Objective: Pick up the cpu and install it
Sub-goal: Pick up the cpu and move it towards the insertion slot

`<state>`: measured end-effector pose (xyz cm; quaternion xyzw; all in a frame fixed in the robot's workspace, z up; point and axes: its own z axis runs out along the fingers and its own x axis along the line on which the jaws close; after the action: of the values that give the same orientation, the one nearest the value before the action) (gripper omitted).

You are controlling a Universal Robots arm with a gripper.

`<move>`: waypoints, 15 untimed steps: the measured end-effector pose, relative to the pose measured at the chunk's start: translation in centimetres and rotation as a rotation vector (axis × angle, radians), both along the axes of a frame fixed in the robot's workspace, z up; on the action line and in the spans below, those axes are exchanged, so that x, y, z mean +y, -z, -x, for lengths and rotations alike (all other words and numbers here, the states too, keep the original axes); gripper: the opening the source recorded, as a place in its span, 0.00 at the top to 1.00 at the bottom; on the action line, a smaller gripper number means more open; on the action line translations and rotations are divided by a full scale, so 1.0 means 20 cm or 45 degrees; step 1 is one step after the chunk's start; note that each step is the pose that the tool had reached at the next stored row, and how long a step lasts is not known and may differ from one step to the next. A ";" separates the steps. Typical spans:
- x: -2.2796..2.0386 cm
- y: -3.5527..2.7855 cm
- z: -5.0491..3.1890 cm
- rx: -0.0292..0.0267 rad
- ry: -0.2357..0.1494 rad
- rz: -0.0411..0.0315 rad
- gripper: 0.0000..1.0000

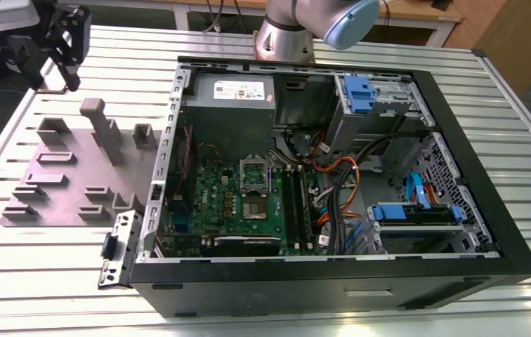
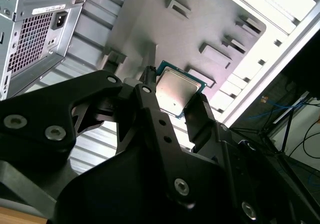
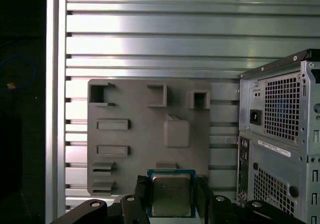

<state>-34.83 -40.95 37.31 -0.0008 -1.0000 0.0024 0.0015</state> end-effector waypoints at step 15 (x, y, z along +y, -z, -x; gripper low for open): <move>0.000 0.000 -0.019 0.0000 0.000 0.0001 0.53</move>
<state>-34.44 -40.95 37.31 -0.0007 -1.0000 0.0024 0.0015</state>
